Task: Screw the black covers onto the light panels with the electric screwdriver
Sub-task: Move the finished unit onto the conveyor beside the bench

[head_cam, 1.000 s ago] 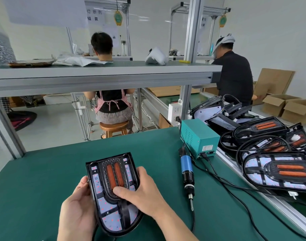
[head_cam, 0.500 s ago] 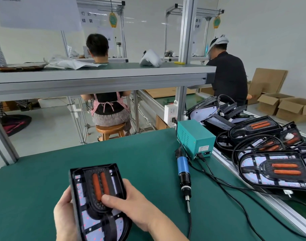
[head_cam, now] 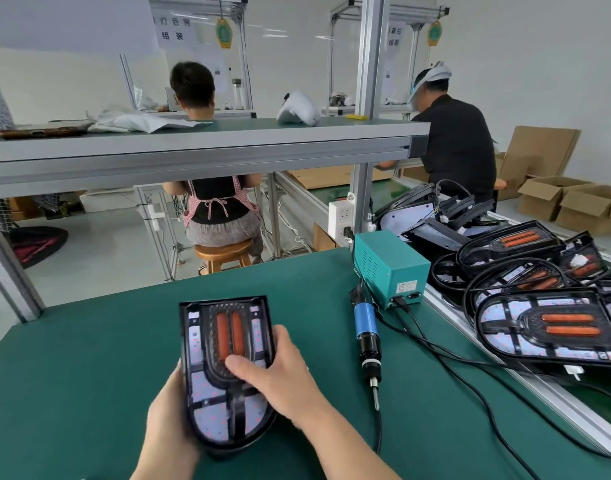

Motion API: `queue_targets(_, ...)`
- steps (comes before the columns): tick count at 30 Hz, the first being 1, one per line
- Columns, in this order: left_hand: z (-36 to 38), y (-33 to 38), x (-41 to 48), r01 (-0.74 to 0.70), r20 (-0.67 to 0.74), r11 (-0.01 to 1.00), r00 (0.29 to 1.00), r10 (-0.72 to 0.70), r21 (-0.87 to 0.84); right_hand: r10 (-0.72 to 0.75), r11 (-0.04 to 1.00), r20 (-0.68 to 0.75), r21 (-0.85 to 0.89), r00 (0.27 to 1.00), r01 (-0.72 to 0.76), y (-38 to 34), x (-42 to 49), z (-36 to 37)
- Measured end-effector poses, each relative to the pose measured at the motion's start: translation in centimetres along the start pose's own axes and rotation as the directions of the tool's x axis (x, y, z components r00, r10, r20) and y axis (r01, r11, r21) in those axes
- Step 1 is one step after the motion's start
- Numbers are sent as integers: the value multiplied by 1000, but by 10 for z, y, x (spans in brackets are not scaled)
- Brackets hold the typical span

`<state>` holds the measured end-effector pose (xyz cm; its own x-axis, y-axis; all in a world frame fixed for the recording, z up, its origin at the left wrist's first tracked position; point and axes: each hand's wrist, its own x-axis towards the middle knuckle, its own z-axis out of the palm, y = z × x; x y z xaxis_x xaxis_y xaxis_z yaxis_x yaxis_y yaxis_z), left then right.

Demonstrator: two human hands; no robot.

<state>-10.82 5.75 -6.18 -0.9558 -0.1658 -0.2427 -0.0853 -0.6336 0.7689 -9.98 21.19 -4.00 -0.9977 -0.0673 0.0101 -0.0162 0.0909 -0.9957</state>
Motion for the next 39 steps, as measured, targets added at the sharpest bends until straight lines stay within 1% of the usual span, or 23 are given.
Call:
queue_targets(1,9,1,-5,-16,-43,998,999,19,66,-2,1000,-50,19,999,3,0,2,-4)
queue_targets(3,24,-4,-12,-102,-76,980,990,117,171,8,999,-151,52,989,0,1,5,-9)
queue_targets(6,34,-14,-17,-189,-144,931,959,243,311,23,993,-223,119,975,4,2,8,-13)
queue_targets(8,35,-22,-20,-265,-142,872,927,348,411,28,984,-235,178,972,15,1,10,-16)
queue_targets(11,34,-32,-21,-320,-79,730,887,454,603,66,947,-242,321,968,16,0,12,-22)
queue_targets(14,38,-33,-18,-325,35,585,892,451,743,105,887,-232,462,967,14,-3,13,-30)
queue_targets(17,39,-35,-16,-337,151,487,912,381,806,131,856,-261,516,956,24,-11,11,-41)
queue_targets(20,38,-39,-14,-347,208,398,913,351,849,132,833,-300,550,945,59,-27,4,-61)
queue_targets(23,37,-40,-14,-344,239,322,916,322,882,95,809,-362,570,927,140,-45,-8,-94)
queue_targets(24,37,-40,-15,-343,246,304,916,316,889,82,813,-401,556,913,171,-51,-13,-109)
queue_targets(26,37,-40,-17,-352,263,270,912,316,896,54,843,-508,485,860,234,-60,-25,-139)
queue_targets(28,37,-40,-17,-357,274,239,906,322,903,18,887,-616,374,788,272,-65,-36,-170)
queue_targets(31,38,-38,-17,-340,261,233,913,313,911,-32,942,-745,200,666,268,-64,-56,-214)
queue_targets(33,38,-38,-17,-340,259,235,912,318,910,-54,957,-797,130,601,258,-58,-68,-240)
queue_targets(37,38,-38,-16,-345,263,235,910,320,909,-39,969,-871,87,490,233,-41,-87,-281)
queue_targets(39,39,-38,-17,-347,264,235,909,323,908,-19,976,-885,84,465,199,-31,-91,-297)
